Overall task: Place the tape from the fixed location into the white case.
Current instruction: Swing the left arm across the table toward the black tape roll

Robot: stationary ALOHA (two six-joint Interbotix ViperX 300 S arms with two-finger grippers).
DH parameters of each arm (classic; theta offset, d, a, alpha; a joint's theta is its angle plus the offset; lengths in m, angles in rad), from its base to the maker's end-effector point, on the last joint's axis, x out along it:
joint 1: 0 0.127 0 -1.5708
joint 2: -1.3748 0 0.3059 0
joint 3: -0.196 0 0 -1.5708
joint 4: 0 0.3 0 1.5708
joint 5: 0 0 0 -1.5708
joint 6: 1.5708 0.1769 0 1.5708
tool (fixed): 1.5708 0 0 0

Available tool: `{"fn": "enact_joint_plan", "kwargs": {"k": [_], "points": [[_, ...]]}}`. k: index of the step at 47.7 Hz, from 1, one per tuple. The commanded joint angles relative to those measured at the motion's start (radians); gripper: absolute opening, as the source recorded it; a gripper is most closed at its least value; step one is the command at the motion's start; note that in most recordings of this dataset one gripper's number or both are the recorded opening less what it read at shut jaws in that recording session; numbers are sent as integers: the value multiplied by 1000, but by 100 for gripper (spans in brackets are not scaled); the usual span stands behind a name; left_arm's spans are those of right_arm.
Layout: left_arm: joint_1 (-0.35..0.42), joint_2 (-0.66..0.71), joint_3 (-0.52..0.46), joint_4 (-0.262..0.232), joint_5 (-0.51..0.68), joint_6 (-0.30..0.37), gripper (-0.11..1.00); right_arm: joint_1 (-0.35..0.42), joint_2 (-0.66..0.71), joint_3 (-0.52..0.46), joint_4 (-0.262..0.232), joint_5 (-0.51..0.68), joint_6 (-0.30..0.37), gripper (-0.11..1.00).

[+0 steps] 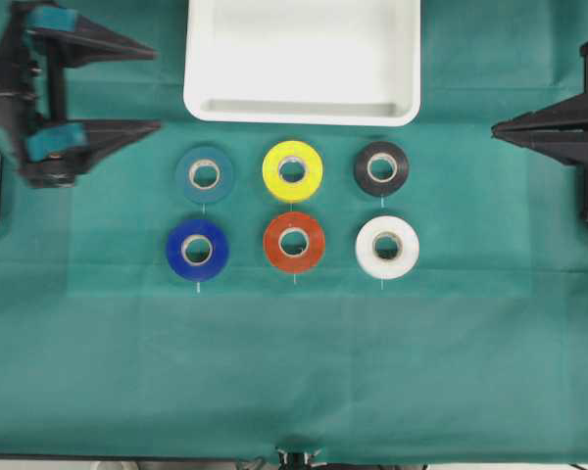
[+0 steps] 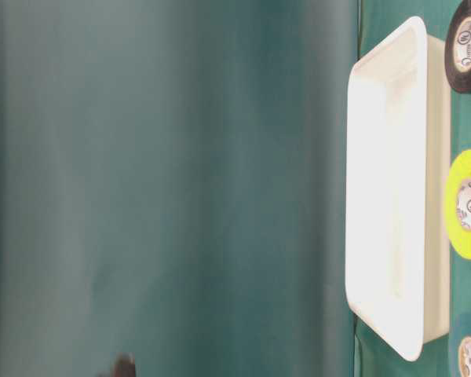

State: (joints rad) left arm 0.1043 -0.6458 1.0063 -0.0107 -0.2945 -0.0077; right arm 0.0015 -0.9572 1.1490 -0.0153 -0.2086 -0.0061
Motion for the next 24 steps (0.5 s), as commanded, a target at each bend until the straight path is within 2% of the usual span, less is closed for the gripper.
{"fn": "enact_joint_plan", "kwargs": {"k": [1, 12, 24], "points": [[3, 83, -81, -2, -38, 3, 100, 0, 6, -31, -2, -2, -2, 0], [3, 321, -281, -2, -55, 9, 100, 0, 6, -29, 0, 5, -3, 0], [-8, 480, -472, 3, -31, 18, 100, 0, 6, -29, -9, 17, -5, 0]]}}
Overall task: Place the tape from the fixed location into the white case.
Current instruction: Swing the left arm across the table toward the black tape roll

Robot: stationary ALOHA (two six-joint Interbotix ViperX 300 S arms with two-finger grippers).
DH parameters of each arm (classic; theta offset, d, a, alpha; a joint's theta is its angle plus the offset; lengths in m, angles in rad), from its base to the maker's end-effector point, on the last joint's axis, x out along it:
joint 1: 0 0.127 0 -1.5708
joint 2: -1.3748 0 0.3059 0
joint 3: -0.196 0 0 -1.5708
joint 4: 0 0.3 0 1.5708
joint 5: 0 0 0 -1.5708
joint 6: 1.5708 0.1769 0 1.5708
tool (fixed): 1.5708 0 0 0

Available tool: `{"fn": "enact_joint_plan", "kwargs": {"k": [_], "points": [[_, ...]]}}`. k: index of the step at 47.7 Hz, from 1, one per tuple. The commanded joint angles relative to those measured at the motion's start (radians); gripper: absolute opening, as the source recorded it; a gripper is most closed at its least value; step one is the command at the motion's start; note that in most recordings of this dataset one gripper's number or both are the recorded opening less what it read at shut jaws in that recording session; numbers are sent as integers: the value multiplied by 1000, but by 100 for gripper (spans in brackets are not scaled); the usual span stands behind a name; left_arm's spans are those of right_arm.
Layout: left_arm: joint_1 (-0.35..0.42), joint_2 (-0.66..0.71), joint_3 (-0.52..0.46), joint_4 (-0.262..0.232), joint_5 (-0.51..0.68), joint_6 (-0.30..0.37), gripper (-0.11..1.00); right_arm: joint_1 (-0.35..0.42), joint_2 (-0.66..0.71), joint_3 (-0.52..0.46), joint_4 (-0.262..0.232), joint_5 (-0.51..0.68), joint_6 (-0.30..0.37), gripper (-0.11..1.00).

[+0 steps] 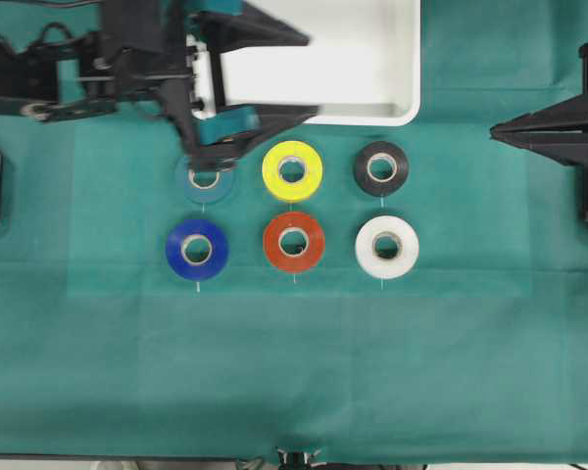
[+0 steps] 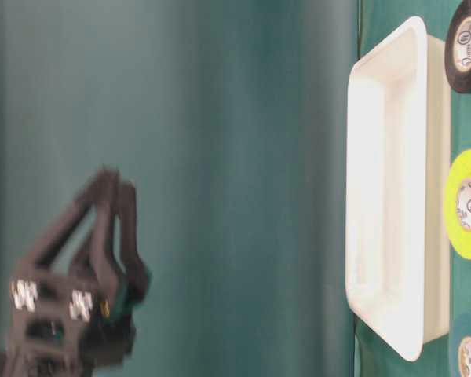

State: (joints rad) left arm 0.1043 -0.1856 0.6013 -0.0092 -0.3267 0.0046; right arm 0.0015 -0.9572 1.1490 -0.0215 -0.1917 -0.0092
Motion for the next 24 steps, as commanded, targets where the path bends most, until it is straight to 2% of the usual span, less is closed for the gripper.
{"fn": "enact_joint_plan", "kwargs": {"k": [1, 9, 24], "points": [[-11, 29, -78, 2, 6, 11, 100, 0, 6, -31, -5, 0, -2, 0], [-28, 112, -179, 2, 28, 37, 100, 2, 6, -29, -9, 3, -2, 0], [-28, 233, -347, 2, 98, 43, 100, 0, 6, -28, -9, 3, -2, 0]]}}
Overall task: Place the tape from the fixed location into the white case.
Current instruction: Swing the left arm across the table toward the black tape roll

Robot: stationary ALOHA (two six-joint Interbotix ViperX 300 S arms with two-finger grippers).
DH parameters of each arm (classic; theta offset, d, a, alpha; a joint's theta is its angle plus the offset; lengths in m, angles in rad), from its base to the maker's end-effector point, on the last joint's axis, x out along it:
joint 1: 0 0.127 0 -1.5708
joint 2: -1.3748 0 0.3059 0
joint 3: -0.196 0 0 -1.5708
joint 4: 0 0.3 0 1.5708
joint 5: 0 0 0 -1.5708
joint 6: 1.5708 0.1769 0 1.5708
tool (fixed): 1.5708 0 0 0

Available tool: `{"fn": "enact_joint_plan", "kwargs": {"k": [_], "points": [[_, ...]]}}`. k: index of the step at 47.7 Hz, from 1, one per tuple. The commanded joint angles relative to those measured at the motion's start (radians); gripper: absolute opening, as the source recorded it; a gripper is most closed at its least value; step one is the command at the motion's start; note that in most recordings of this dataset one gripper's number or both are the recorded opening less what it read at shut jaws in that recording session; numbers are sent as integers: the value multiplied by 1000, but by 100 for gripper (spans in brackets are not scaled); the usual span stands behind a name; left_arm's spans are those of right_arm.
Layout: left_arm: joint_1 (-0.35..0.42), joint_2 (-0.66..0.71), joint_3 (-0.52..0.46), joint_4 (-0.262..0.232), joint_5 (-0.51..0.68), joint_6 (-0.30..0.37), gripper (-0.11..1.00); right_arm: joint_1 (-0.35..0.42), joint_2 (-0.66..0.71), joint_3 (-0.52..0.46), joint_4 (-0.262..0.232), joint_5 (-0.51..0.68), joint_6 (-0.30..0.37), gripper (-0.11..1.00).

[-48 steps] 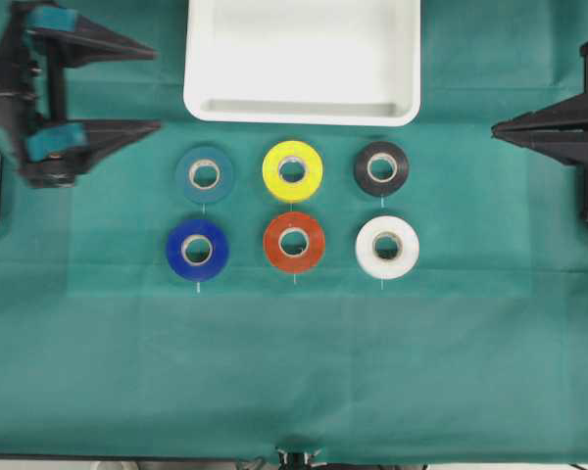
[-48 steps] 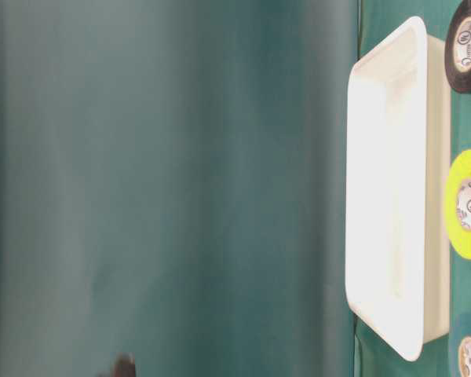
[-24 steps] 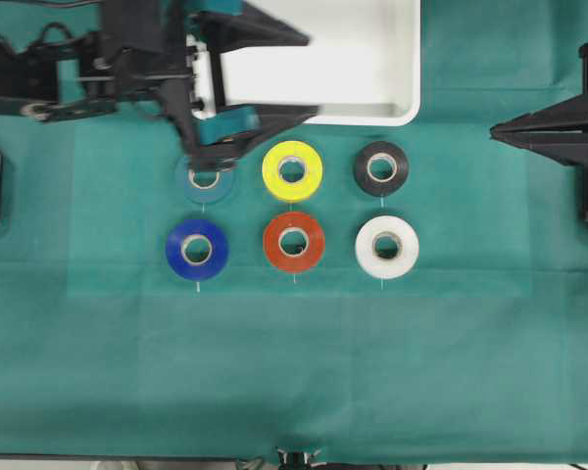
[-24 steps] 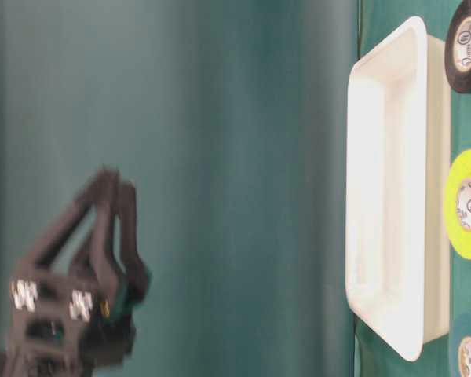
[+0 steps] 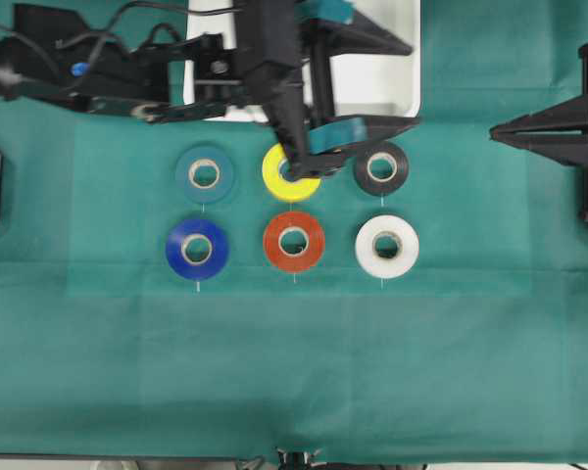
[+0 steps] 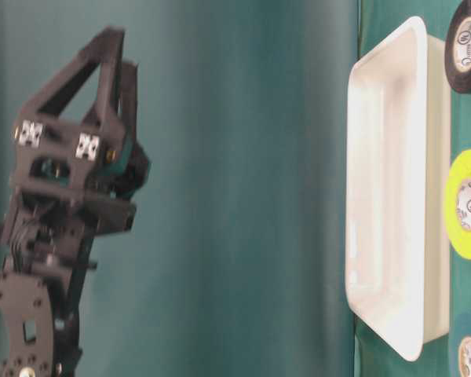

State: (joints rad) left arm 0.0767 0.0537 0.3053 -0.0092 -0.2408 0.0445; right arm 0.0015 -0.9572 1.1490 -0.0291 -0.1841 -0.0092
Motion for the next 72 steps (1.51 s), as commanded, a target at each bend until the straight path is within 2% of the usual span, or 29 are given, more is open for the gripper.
{"fn": "enact_joint_plan", "kwargs": {"k": [1, 14, 21, 37, 57, 64, 72], "points": [[0, 0, -58, 2, 21, 5, 100, 0, 6, -28, -3, -5, -2, 0], [2, 6, -71, 0, 52, 23, 100, 0, 6, -28, -3, -5, -2, 0], [2, 11, -86, -3, 141, 17, 100, 0, 6, -28, -3, -5, -2, 0], [2, 78, -247, -2, 514, 28, 100, 0, 9, -28, -3, 3, 0, 0], [-3, 187, -546, 2, 1098, 83, 100, 2, 11, -28, -3, 18, 2, 0], [-6, 236, -666, 2, 1250, 110, 100, 2, 11, -28, -2, 20, 2, 0], [-18, 285, -776, 2, 1368, 121, 100, 2, 11, -28, -3, 20, 3, 0]]}}
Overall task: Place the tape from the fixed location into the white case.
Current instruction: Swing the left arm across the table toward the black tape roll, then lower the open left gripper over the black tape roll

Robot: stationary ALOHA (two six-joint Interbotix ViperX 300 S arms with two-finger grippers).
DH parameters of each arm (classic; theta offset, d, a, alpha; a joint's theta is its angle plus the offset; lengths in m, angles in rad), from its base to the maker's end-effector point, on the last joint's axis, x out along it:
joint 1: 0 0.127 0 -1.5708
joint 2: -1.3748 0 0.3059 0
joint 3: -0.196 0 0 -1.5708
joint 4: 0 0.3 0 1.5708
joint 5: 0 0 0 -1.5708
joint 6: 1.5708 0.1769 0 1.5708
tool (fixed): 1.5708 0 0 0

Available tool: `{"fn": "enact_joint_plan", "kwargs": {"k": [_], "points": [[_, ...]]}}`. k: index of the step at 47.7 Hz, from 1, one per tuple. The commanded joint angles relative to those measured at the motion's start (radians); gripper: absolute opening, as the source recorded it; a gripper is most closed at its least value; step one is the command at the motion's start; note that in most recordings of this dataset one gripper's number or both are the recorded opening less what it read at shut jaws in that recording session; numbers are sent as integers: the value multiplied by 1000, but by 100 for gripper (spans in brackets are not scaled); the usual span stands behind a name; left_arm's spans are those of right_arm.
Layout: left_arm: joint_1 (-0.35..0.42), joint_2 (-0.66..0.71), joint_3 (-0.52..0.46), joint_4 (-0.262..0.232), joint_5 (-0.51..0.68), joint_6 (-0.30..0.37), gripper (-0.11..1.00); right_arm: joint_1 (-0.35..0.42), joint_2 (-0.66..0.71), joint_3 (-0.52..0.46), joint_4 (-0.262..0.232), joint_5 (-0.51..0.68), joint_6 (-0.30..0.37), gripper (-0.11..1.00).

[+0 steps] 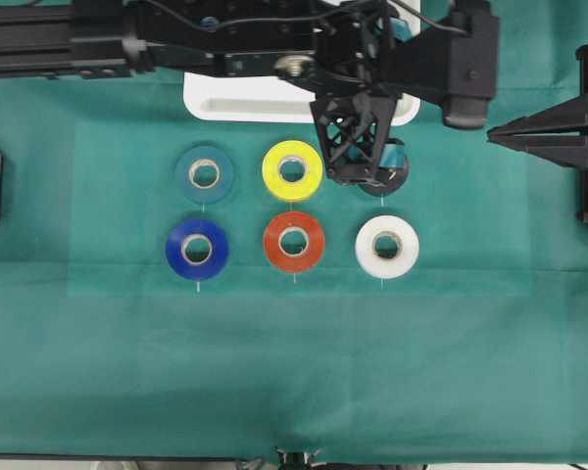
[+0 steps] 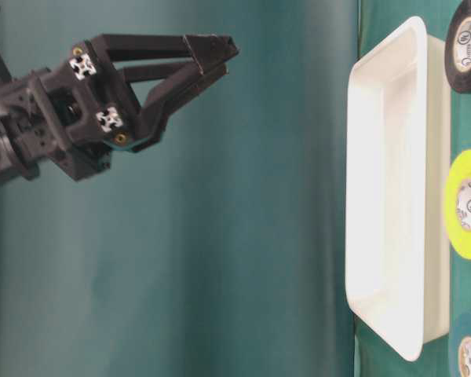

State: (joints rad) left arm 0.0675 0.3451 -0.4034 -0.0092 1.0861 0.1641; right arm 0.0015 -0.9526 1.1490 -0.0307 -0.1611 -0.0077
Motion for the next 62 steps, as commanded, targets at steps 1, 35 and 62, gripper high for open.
{"fn": "enact_joint_plan", "kwargs": {"k": [1, 35, 62], "points": [[-11, 0, -80, 3, 51, 3, 100, 2, 8, -28, 0, -3, 2, 0], [-26, 29, -144, 3, 103, 52, 100, 2, 9, -26, 0, -5, 6, 0], [-61, 25, -127, 9, 86, 290, 100, 2, 14, -25, 2, 0, 8, 0]]}}
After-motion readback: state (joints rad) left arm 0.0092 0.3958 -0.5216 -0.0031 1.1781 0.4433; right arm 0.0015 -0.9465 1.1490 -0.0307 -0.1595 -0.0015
